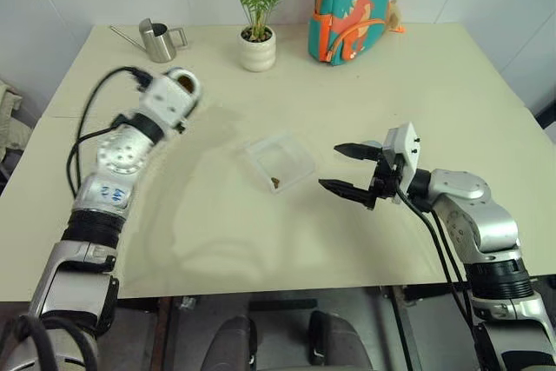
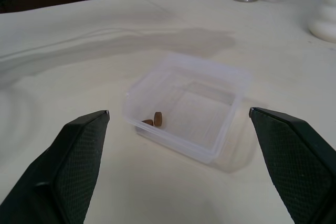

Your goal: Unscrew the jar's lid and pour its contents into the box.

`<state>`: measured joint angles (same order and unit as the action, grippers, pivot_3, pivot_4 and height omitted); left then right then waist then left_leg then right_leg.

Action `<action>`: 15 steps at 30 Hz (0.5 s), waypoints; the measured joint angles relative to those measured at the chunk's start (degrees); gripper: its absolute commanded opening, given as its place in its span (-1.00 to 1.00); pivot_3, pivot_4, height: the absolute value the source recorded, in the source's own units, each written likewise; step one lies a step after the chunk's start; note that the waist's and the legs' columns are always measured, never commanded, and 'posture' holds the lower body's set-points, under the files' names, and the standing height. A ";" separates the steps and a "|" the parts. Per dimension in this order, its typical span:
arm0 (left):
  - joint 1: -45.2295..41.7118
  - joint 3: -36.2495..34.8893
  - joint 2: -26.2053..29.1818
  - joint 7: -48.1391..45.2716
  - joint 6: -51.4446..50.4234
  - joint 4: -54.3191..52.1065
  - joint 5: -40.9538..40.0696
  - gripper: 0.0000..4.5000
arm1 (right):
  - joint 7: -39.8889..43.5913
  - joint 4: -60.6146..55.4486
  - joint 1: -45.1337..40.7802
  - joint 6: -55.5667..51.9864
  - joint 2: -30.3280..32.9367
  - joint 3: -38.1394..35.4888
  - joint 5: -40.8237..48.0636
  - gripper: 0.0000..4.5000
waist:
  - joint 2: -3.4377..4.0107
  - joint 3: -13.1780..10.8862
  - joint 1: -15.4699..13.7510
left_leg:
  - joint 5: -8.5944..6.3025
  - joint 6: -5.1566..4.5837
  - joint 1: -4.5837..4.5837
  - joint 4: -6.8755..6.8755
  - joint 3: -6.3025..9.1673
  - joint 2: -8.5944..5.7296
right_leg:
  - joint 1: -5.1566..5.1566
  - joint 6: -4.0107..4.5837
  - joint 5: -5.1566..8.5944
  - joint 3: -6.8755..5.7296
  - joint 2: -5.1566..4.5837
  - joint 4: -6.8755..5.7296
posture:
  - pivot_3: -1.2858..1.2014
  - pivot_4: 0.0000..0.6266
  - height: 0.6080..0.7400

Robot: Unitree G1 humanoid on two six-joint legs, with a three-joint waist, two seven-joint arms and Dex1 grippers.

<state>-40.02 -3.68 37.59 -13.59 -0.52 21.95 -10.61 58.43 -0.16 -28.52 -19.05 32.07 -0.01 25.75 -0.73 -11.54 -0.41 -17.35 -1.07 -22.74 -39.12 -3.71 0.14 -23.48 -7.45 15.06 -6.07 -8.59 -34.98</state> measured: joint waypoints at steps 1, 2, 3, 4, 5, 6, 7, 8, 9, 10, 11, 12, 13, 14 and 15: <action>1.86 -3.58 0.01 -0.11 -4.57 -1.36 -2.90 -0.12 | 0.34 0.84 -0.26 0.61 -0.05 -0.04 -0.18 0.99 | 0.00 0.00 0.30 | 0.00 0.00 0.05 0.03 0.01 0.01 | 0.02 0.00 0.00 0.02 0.00 0.01 | 0.03 -0.52 1.00; 3.36 -6.07 0.01 0.00 -8.13 -2.09 -4.78 -0.12 | 0.65 1.61 -0.39 1.11 -0.12 -0.05 -0.43 0.99 | -0.02 0.01 0.42 | 0.00 0.00 0.05 0.04 0.02 0.00 | 0.03 0.00 0.00 0.02 0.00 0.01 | 0.03 -0.52 1.00; 4.92 -8.07 -0.02 0.30 -11.20 -3.09 -6.15 -0.12 | 0.91 2.26 -0.50 1.39 -0.23 0.00 -0.56 0.99 | -0.03 0.02 0.49 | 0.00 0.00 0.05 0.05 0.02 0.00 | 0.02 0.00 0.00 0.02 0.01 0.02 | 0.03 -0.52 1.00; 6.45 -9.91 -0.08 0.54 -13.84 -3.87 -7.36 -0.12 | 1.13 2.86 -0.60 1.56 -0.35 0.03 -0.65 0.99 | -0.04 0.02 0.52 | 0.00 0.00 0.05 0.06 0.03 0.03 | 0.02 0.00 0.00 0.02 0.01 0.02 | 0.03 -0.52 1.00; 7.62 -11.54 -0.20 0.95 -16.01 -4.29 -8.32 -0.12 | 1.31 3.20 -0.66 1.64 -0.45 0.06 -0.79 0.99 | -0.05 0.02 0.52 | 0.00 0.01 0.05 0.06 0.03 0.05 | 0.01 0.00 0.00 0.02 0.00 0.01 | 0.03 -0.52 1.00; 9.25 -14.45 -0.91 1.34 -18.02 -5.49 -10.26 -0.12 | 1.61 3.68 -0.92 1.72 -0.81 0.16 -1.03 0.99 | -0.07 0.04 0.52 | -0.01 0.01 0.05 0.06 0.05 0.07 | 0.01 0.00 0.00 0.03 0.00 0.03 | 0.03 -0.52 1.00; 10.15 -16.24 -1.46 1.38 -18.76 -6.02 -11.71 -0.12 | 1.76 4.04 -1.07 1.78 -0.95 0.26 -1.14 0.99 | -0.09 0.05 0.48 | -0.01 0.02 0.05 0.06 0.08 0.08 | 0.02 0.00 0.00 0.04 0.00 0.03 | 0.03 -0.52 1.00; 11.70 -18.66 -1.89 1.34 -19.04 -6.91 -13.19 -0.12 | 1.99 4.45 -1.50 1.85 -1.31 0.45 -1.29 0.99 | -0.13 0.08 0.52 | -0.02 0.03 0.06 0.06 0.12 0.10 | 0.01 0.01 0.00 0.06 0.00 0.03 | 0.03 -0.52 1.00; 13.09 -20.36 -2.04 1.32 -19.06 -7.65 -13.97 -0.12 | 2.13 4.68 -1.68 2.18 -1.35 0.62 -1.43 0.99 | -0.14 0.08 0.52 | -0.03 0.04 0.08 0.06 0.16 0.10 | 0.01 0.01 -0.01 0.08 0.00 0.02 | 0.03 -0.52 1.00; 13.71 -21.13 -2.05 1.30 -19.06 -7.75 -14.10 -0.12 | 2.16 4.85 -1.72 2.40 -1.36 0.70 -1.55 0.99 | -0.15 0.09 0.46 | -0.03 0.06 0.10 0.07 0.16 0.09 | 0.02 0.01 -0.01 0.09 0.00 0.02 | 0.03 -0.52 1.00; 14.34 -21.94 -2.06 1.22 -19.02 -7.76 -14.16 -0.12 | 2.18 5.00 -1.79 2.57 -1.41 0.84 -1.69 0.99 | -0.16 0.09 0.38 | -0.03 0.06 0.10 0.07 0.15 0.09 | 0.02 0.02 -0.01 0.08 0.00 0.02 | 0.03 -0.52 1.00; 14.97 -22.72 -2.23 0.96 -18.87 -7.77 -14.37 -0.12 | 2.22 5.16 -1.95 2.68 -1.54 1.01 -1.75 0.99 | -0.16 0.10 0.37 | -0.04 0.06 0.10 0.07 0.14 0.09 | 0.02 0.02 -0.01 0.08 0.00 0.02 | 0.03 -0.52 1.00; 15.78 -23.59 -2.72 0.70 -18.69 -7.76 -14.74 -0.12 | 2.25 5.24 -2.14 2.77 -1.68 1.13 -1.78 0.99 | -0.17 0.10 0.38 | -0.05 0.07 0.17 0.08 0.15 0.09 | 0.03 0.04 -0.02 0.13 -0.02 0.01 | 0.03 -0.52 1.00; 16.71 -24.23 -3.28 0.24 -18.57 -7.76 -15.04 -0.12 | 2.28 5.53 -2.45 2.82 -1.88 1.24 -1.81 0.99 | -0.18 0.11 0.43 | -0.06 0.08 0.23 0.10 0.16 0.10 | 0.05 0.04 -0.03 0.16 -0.02 0.01 | 0.03 -0.52 1.00; 18.00 -24.68 -3.89 -0.25 -18.41 -7.73 -15.24 -0.12 | 2.30 5.98 -2.84 2.86 -2.12 1.31 -1.83 0.99 | -0.21 0.12 0.50 | -0.08 0.08 0.29 0.14 0.16 0.11 | 0.05 0.06 -0.04 0.19 -0.02 0.02 | 0.03 -0.52 1.00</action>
<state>-22.02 -28.36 33.70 -13.84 -18.93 14.22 -25.85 60.73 5.82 -31.36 -16.19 29.95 1.30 23.92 -0.94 -11.41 0.09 -17.43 -1.00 -22.45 -38.98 -3.55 0.25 -23.43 -7.39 15.02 -5.88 -8.60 -34.96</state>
